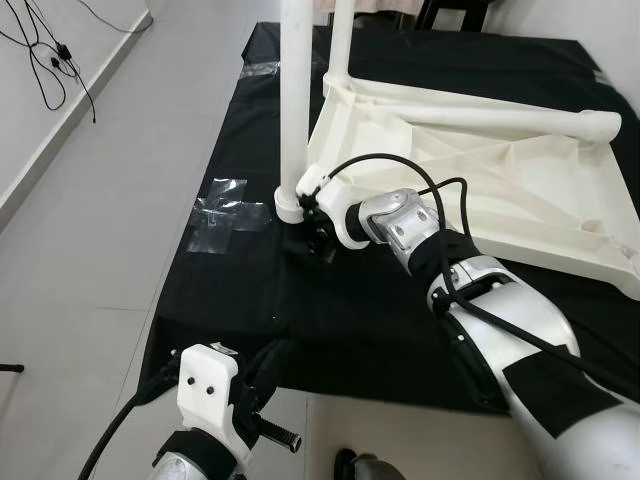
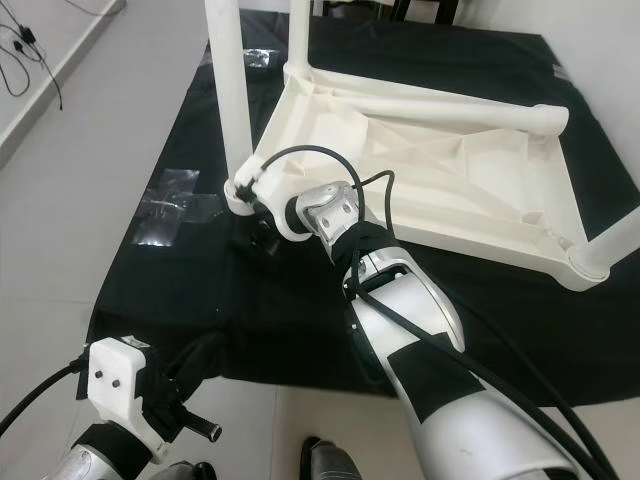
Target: Building children table
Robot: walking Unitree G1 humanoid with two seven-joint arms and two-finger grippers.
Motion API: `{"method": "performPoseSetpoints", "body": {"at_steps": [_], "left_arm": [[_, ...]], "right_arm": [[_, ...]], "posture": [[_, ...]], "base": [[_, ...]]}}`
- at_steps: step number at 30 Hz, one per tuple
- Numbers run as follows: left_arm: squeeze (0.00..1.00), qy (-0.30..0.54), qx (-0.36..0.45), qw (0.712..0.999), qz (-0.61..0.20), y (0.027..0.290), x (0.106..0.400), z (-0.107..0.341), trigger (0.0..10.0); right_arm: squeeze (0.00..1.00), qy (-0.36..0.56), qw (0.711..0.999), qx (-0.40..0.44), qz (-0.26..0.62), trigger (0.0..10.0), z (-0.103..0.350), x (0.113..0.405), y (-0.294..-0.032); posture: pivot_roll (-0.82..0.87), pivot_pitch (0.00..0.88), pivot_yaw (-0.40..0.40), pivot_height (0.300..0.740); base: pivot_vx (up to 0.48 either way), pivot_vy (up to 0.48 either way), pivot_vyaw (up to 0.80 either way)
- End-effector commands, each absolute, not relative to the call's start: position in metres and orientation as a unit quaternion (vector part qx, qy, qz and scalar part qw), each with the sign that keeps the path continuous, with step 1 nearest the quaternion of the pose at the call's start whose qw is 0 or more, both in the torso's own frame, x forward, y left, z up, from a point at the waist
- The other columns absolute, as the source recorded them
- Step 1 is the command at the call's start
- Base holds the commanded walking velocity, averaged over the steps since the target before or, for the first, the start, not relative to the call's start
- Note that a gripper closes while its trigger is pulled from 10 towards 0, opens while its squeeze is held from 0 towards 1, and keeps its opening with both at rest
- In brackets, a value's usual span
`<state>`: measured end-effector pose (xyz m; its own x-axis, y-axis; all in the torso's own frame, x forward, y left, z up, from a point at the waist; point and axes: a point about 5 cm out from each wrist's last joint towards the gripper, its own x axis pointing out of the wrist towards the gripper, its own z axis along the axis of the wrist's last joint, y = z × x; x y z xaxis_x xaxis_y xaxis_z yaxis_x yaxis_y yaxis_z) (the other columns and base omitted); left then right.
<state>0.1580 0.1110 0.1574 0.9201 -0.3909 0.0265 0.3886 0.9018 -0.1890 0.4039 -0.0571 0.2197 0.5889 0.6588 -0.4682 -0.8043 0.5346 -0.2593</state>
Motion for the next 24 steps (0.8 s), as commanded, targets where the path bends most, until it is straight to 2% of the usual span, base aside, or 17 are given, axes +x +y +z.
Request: {"method": "performPoseSetpoints", "body": {"at_steps": [1,4,5,8,10,12,14,15,18,20,22,23,24], "left_arm": [[0.00,0.019,-0.105,0.974,-0.200,0.110,0.156,0.155,10.0],[0.00,0.019,-0.102,0.974,-0.200,0.111,0.157,0.154,10.0],[0.00,0.019,-0.102,0.974,-0.200,0.111,0.157,0.154,10.0],[0.00,0.020,-0.100,0.975,-0.200,0.113,0.159,0.153,10.0],[0.00,0.020,-0.100,0.975,-0.200,0.113,0.159,0.153,10.0],[0.00,0.021,-0.096,0.975,-0.200,0.113,0.161,0.151,10.0],[0.00,0.021,-0.094,0.975,-0.199,0.114,0.161,0.151,10.0],[0.00,0.021,-0.092,0.975,-0.199,0.114,0.162,0.150,10.0],[0.00,0.021,-0.089,0.976,-0.196,0.115,0.164,0.148,10.0],[0.00,0.020,-0.084,0.978,-0.192,0.116,0.166,0.147,10.0],[0.00,0.018,-0.076,0.980,-0.185,0.118,0.169,0.146,10.0],[0.00,0.018,-0.076,0.980,-0.185,0.118,0.169,0.146,10.0],[0.00,0.018,-0.074,0.980,-0.183,0.118,0.170,0.145,10.0]], "right_arm": [[0.00,0.141,0.877,-0.217,0.404,10.0,0.230,0.407,-0.055],[0.00,0.128,0.904,-0.222,0.341,10.0,0.229,0.412,-0.061],[0.00,0.128,0.904,-0.222,0.341,10.0,0.229,0.412,-0.061],[0.00,0.097,0.928,-0.200,0.298,10.0,0.232,0.414,-0.057],[0.00,0.097,0.928,-0.200,0.298,10.0,0.232,0.414,-0.057],[0.00,0.054,0.941,-0.140,0.303,10.0,0.239,0.413,-0.042],[0.00,0.039,0.944,-0.118,0.307,10.0,0.242,0.412,-0.038],[0.00,0.028,0.944,-0.090,0.316,10.0,0.245,0.411,-0.034],[0.00,0.022,0.937,-0.079,0.339,10.0,0.245,0.409,-0.034],[0.00,0.025,0.933,-0.097,0.346,10.0,0.244,0.411,-0.046],[0.00,0.045,0.941,-0.147,0.301,10.0,0.240,0.417,-0.074],[0.00,0.045,0.941,-0.147,0.301,10.0,0.240,0.417,-0.074],[0.00,0.060,0.941,-0.182,0.278,10.0,0.237,0.419,-0.090]], "posture": [[0.04,0.234,-0.075,0.740],[0.04,0.224,-0.071,0.740],[0.04,0.224,-0.071,0.740],[0.03,0.211,-0.066,0.740],[0.03,0.211,-0.066,0.740],[0.04,0.194,-0.060,0.740],[0.04,0.194,-0.060,0.740],[0.04,0.182,-0.060,0.740],[0.04,0.174,-0.059,0.740],[0.03,0.158,-0.057,0.740],[0.03,0.147,-0.057,0.740],[0.03,0.147,-0.057,0.740],[0.03,0.136,-0.059,0.740]], "base": [[0.000,0.000,0.00],[0.000,0.000,0.00],[0.000,0.000,0.00],[0.000,0.000,0.00],[0.000,0.000,0.00],[0.000,0.000,0.00],[0.000,0.000,0.00],[0.000,0.000,0.00],[0.000,0.000,0.00],[0.000,0.000,0.00],[0.000,0.000,0.00],[0.000,0.000,0.00],[0.000,0.000,0.00]]}}
